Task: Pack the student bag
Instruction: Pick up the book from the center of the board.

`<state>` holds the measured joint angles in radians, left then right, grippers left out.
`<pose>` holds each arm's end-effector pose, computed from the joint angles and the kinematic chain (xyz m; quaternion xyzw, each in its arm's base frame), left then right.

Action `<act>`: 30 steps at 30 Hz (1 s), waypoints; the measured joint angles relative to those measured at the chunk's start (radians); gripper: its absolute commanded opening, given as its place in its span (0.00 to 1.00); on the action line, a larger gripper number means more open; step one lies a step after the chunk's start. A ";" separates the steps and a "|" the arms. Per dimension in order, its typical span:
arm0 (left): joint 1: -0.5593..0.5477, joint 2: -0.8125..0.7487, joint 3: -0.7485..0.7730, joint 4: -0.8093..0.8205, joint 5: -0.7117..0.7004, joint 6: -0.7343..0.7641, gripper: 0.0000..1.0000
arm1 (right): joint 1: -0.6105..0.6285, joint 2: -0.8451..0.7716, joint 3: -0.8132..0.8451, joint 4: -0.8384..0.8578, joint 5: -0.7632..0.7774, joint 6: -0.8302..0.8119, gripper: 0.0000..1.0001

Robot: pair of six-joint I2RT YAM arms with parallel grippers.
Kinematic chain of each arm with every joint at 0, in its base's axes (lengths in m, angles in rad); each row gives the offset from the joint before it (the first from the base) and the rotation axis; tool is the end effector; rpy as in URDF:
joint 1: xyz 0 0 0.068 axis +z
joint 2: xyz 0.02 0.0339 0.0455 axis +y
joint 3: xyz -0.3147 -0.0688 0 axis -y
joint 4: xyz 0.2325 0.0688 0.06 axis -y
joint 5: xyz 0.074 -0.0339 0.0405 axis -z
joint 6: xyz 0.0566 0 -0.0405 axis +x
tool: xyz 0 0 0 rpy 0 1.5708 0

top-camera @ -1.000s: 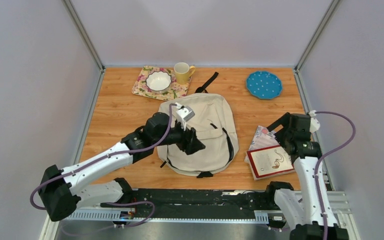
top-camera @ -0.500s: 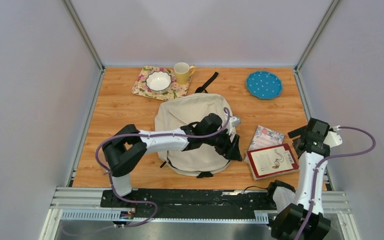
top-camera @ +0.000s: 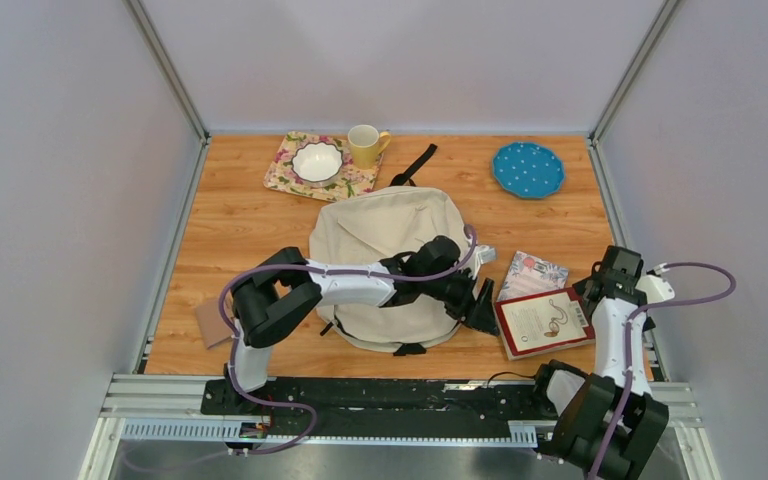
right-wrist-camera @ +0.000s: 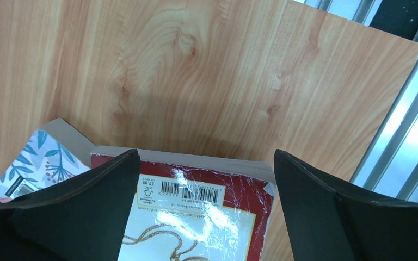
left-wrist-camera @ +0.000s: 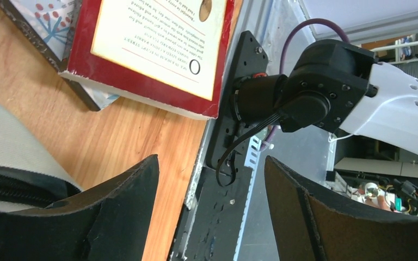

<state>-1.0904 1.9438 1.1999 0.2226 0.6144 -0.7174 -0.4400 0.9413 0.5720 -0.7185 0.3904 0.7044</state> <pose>0.1793 -0.4147 0.2334 0.3018 0.7825 -0.5371 0.0897 0.1101 -0.0757 0.2280 0.5548 0.7757 -0.1558 0.2574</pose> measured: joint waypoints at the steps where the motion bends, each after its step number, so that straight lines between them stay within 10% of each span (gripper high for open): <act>1: -0.001 0.002 0.004 0.004 0.002 -0.003 0.79 | 0.000 0.023 0.000 0.013 -0.003 -0.003 0.96; 30: -0.014 -0.019 -0.021 -0.162 -0.138 0.008 0.81 | -0.007 -0.089 -0.071 0.016 -0.461 -0.039 0.90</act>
<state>-1.1042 1.9251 1.1793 0.0605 0.4759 -0.7097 -0.4469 0.8520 0.5007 -0.7021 -0.0704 0.6651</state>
